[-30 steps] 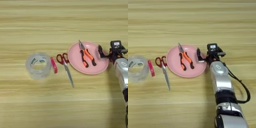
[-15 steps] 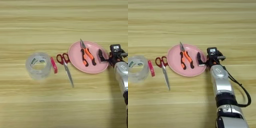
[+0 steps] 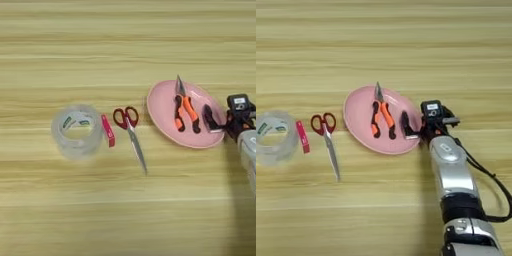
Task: Move the objects on the table
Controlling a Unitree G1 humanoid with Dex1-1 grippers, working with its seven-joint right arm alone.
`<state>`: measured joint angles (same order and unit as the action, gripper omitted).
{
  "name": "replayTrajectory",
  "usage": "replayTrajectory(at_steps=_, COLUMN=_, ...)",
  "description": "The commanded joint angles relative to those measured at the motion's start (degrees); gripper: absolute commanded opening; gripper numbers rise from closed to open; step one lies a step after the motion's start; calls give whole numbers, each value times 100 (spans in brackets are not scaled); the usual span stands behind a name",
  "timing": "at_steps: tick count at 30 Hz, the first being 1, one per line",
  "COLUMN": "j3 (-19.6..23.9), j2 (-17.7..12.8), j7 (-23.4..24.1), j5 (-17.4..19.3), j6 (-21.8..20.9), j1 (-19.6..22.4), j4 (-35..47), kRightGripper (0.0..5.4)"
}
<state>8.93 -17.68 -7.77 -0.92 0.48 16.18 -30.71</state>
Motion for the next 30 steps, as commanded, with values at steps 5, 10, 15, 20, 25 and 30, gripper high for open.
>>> replayTrajectory(at_steps=5, j3=396, j2=-510, j7=173, j5=62, j6=-25, j1=160, j4=280, kRightGripper=537)
replayTrajectory(at_steps=10, j3=602, j2=-729, j7=239, j5=71, j6=-82, j1=159, j4=42, kRightGripper=537)
replayTrajectory(at_steps=15, j3=825, j2=-932, j7=314, j5=107, j6=-139, j1=173, j4=-139, kRightGripper=537)
replayTrajectory(at_steps=20, j3=949, j2=-1087, j7=347, j5=121, j6=-207, j1=179, j4=-327, kRightGripper=537)
replayTrajectory(at_steps=25, j3=1103, j2=-1273, j7=381, j5=134, j6=-311, j1=225, j4=-571, kRightGripper=537)
replayTrajectory(at_steps=30, j3=1220, j2=-1090, j7=267, j5=443, j6=-502, j1=198, j4=-226, kRightGripper=537)
